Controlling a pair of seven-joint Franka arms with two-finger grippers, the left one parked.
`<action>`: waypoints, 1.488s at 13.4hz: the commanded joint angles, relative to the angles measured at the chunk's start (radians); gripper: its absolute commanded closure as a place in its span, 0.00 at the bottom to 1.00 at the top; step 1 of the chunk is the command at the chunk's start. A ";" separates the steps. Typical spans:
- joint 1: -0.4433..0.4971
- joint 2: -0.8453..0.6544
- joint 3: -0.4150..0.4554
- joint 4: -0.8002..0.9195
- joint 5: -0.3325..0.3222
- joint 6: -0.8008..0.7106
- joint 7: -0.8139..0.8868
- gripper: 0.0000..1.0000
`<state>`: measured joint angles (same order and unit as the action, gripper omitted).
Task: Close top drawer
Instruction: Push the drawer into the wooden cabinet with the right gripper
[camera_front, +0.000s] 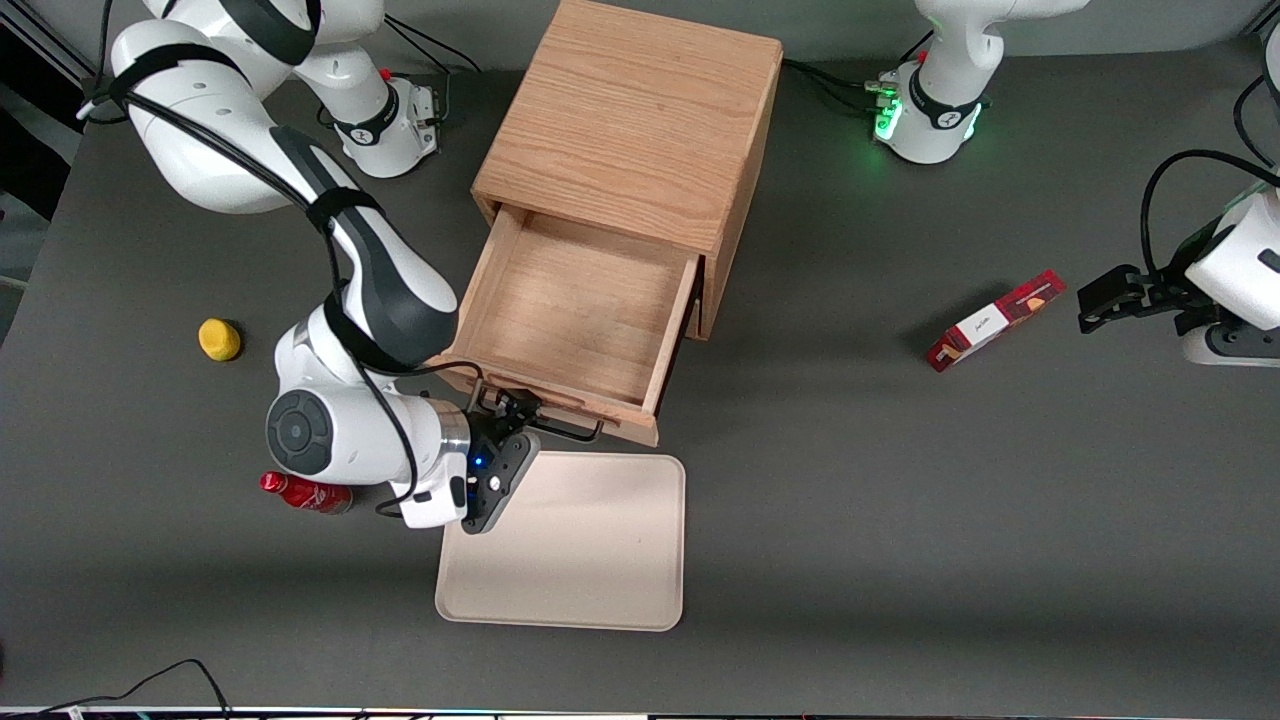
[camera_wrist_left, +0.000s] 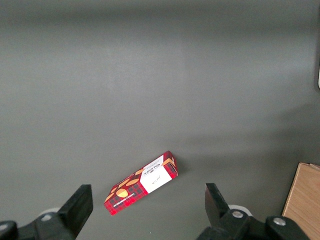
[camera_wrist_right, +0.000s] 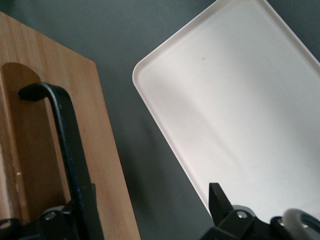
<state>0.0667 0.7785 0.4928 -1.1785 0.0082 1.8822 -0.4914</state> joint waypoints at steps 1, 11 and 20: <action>-0.001 -0.114 0.000 -0.168 -0.013 0.061 0.040 0.00; 0.018 -0.347 0.013 -0.507 0.003 0.178 0.079 0.00; 0.018 -0.412 0.110 -0.619 0.003 0.213 0.175 0.00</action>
<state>0.0788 0.4062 0.5790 -1.7248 0.0089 2.0620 -0.3639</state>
